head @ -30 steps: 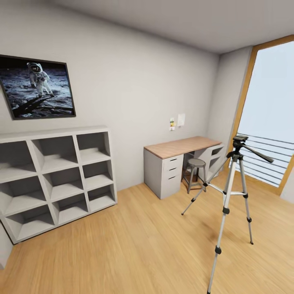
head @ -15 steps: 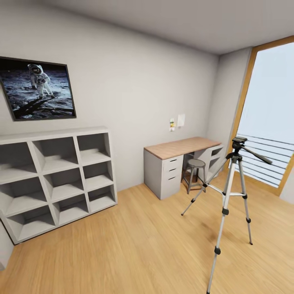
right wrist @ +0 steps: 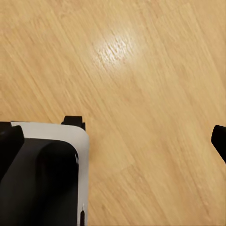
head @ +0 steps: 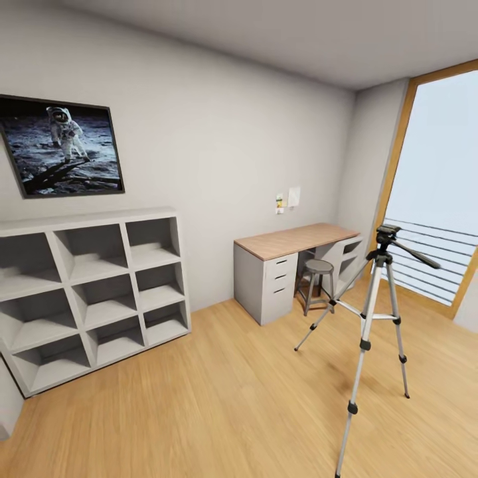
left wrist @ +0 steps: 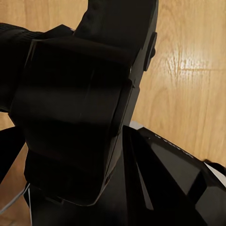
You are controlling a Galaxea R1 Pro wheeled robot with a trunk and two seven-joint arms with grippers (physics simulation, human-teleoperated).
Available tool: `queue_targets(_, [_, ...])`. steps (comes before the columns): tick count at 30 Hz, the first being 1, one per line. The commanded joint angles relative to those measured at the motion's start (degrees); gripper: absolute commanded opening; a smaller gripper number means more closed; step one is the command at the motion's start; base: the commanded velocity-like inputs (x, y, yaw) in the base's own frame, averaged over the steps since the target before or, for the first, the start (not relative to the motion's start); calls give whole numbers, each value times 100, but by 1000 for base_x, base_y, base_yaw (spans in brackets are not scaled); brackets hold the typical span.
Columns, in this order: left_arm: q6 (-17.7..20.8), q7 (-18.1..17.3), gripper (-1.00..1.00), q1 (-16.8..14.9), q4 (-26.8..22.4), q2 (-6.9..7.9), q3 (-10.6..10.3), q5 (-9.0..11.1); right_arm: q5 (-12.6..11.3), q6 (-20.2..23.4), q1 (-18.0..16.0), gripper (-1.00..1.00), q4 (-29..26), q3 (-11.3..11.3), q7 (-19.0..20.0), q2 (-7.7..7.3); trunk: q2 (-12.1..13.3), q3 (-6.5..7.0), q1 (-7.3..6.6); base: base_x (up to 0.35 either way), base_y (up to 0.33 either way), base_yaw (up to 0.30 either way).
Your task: Attach the digital camera to the camera tripod in the bedroom.
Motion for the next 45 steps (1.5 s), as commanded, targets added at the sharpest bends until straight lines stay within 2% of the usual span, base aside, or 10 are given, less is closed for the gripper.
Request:
queue_targets(1, [16, 23, -100, -5, -1, -3, -52, 32, 44, -33, -8, 100, 17, -49, 12, -4, 32, 9, -20, 0, 0, 0])
queue_targets(22, [23, -11, -100, -5, -1, -9, -48, 31, 43, -23, -8, 100, 20, -54, 12, -4, 875, 386, -481, 0, 0, 0])
queue_targets(45, [16, -12, -100, -5, -1, -12, -52, 24, 43, -25, -8, 100, 20, -52, 10, -4, 875, 386, -482, 0, 0, 0])
